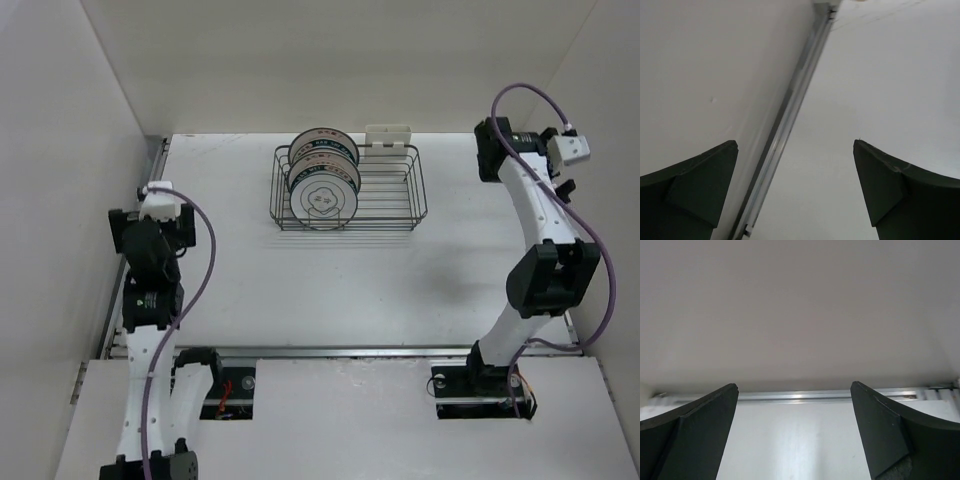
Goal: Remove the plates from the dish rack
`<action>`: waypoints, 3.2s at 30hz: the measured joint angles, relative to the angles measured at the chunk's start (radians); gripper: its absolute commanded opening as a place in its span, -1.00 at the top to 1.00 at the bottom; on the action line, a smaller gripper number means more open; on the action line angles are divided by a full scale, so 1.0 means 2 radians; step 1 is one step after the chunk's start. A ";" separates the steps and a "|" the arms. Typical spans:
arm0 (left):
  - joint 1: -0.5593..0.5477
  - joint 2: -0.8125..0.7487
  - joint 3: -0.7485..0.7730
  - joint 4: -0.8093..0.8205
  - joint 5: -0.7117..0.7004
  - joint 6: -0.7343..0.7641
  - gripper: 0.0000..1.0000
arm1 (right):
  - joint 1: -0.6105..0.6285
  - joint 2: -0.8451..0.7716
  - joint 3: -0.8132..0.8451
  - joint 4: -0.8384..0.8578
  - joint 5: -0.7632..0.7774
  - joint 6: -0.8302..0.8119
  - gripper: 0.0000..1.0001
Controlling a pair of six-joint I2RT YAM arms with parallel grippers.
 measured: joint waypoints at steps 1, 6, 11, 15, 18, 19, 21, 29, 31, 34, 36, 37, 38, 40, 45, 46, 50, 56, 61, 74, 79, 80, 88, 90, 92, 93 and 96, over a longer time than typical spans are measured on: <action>0.000 0.012 0.038 -0.025 0.027 0.005 -1.00 | 0.015 0.000 0.027 0.001 0.000 -0.016 -1.00; -0.001 0.110 0.231 -0.135 0.163 0.007 -1.00 | 0.098 0.004 0.160 0.014 0.001 -0.133 -1.00; -0.007 0.237 0.394 -0.270 0.239 0.005 -1.00 | 0.151 0.011 0.198 0.139 -0.069 -0.403 -1.00; -0.035 0.369 0.543 -0.385 0.244 0.019 -1.00 | 0.163 0.036 0.229 0.203 -0.219 -0.536 -1.00; -0.070 0.447 0.620 -0.458 0.225 0.026 -1.00 | 0.166 0.031 0.235 0.240 -0.372 -0.603 -1.00; -0.080 0.460 0.626 -0.472 0.221 0.027 -1.00 | 0.168 0.026 0.234 0.255 -0.421 -0.619 -1.00; -0.105 0.475 0.627 -0.501 0.209 0.030 -1.00 | 0.175 0.009 0.219 0.289 -0.516 -0.645 -1.00; -0.180 0.487 0.619 -0.523 0.198 0.006 -0.95 | 0.241 -0.074 0.037 0.398 -0.776 -0.714 -0.35; -0.181 0.510 0.620 -0.515 0.194 -0.012 -0.56 | 0.249 -0.053 0.035 0.399 -0.805 -0.722 -0.26; -0.179 0.564 0.632 -0.502 0.190 -0.040 -0.10 | 0.254 -0.007 0.035 0.403 -0.822 -0.733 -0.06; -0.179 0.604 0.647 -0.492 0.190 -0.060 -0.06 | 0.257 0.025 0.035 0.402 -0.820 -0.741 -0.04; -0.179 0.627 0.656 -0.487 0.192 -0.069 -0.06 | 0.258 0.040 0.035 0.402 -0.820 -0.745 -0.04; -0.179 0.647 0.664 -0.481 0.193 -0.078 -0.06 | 0.261 0.051 0.035 0.401 -0.816 -0.749 -0.04; -0.179 0.680 0.674 -0.470 0.195 -0.093 -0.06 | 0.266 0.066 0.035 0.401 -0.807 -0.755 -0.04; -0.179 0.726 0.696 -0.463 0.200 -0.115 0.06 | 0.274 0.072 0.036 0.408 -0.789 -0.768 -0.04; -0.179 0.732 0.702 -0.462 0.200 -0.118 0.10 | 0.274 0.075 0.040 0.409 -0.789 -0.770 -0.01; -0.179 0.747 0.722 -0.455 0.200 -0.126 0.23 | 0.274 0.099 0.061 0.415 -0.791 -0.776 0.08; -0.179 0.763 0.726 -0.452 0.208 -0.129 0.30 | 0.274 0.136 0.066 0.414 -0.794 -0.779 0.18; -0.179 0.785 0.726 -0.452 0.216 -0.131 0.55 | 0.273 0.142 0.068 0.412 -0.792 -0.791 0.83; -0.176 0.796 0.724 -0.443 0.224 -0.159 1.00 | 0.283 0.123 0.072 0.417 -0.795 -0.810 1.00; -0.176 0.796 0.724 -0.443 0.223 -0.167 1.00 | 0.283 0.086 0.095 0.396 -0.762 -0.807 1.00; -0.176 0.796 0.724 -0.443 0.223 -0.170 1.00 | 0.283 0.075 0.104 0.389 -0.754 -0.805 1.00; -0.170 0.796 0.724 -0.443 0.235 -0.206 1.00 | 0.275 -0.075 0.090 0.358 -0.728 -0.771 1.00; -0.162 0.796 0.723 -0.442 0.252 -0.219 1.00 | 0.276 -0.108 0.073 0.345 -0.740 -0.758 1.00; -0.152 0.796 0.723 -0.441 0.275 -0.229 1.00 | 0.276 -0.140 0.046 0.340 -0.764 -0.744 1.00; -0.148 0.797 0.723 -0.440 0.287 -0.233 1.00 | 0.276 -0.151 0.032 0.336 -0.781 -0.737 1.00; -0.140 0.800 0.726 -0.442 0.312 -0.241 1.00 | 0.276 -0.177 -0.046 0.341 -0.857 -0.708 1.00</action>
